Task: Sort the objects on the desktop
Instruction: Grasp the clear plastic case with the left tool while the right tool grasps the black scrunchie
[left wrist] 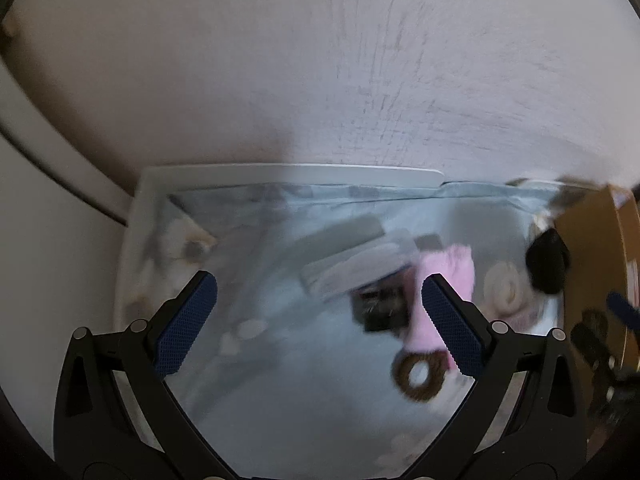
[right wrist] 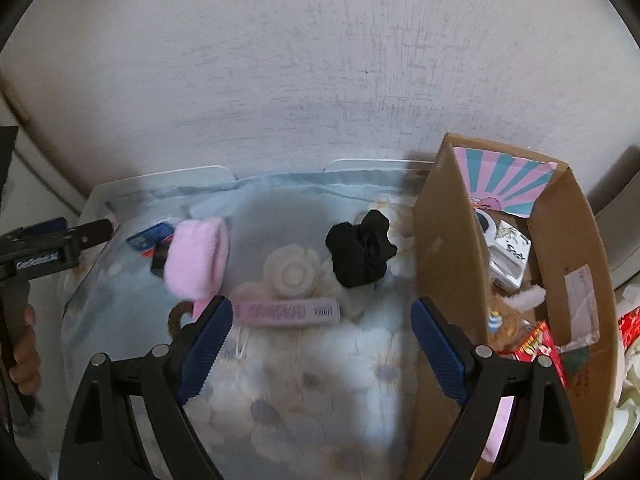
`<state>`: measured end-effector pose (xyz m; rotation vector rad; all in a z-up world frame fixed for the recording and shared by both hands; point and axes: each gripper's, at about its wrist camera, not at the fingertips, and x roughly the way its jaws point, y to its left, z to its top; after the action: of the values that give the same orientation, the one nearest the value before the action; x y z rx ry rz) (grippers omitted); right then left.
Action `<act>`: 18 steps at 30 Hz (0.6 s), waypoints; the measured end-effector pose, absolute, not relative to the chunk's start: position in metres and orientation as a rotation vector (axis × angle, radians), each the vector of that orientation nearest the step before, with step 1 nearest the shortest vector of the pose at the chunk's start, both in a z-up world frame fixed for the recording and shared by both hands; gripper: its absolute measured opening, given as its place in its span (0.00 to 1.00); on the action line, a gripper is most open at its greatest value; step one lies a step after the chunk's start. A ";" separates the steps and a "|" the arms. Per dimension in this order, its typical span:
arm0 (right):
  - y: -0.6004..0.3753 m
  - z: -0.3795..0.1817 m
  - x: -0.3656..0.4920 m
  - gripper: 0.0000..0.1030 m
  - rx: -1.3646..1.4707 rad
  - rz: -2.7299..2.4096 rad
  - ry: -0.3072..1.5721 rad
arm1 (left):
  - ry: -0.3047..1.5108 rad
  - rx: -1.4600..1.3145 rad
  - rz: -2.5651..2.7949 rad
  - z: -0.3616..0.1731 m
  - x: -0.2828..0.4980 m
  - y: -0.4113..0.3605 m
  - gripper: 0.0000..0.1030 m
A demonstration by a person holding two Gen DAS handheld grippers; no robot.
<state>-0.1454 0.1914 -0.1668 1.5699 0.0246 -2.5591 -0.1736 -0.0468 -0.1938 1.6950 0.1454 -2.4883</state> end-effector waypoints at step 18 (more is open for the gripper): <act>0.189 -0.191 -0.182 0.87 1.620 -2.549 0.128 | 0.305 1.790 -2.362 -0.233 -0.199 -0.036 0.99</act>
<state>-0.1821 0.1894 -0.1906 1.6201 0.1279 -2.5490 -0.1993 -0.0355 -0.2329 1.7895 0.3050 -2.3621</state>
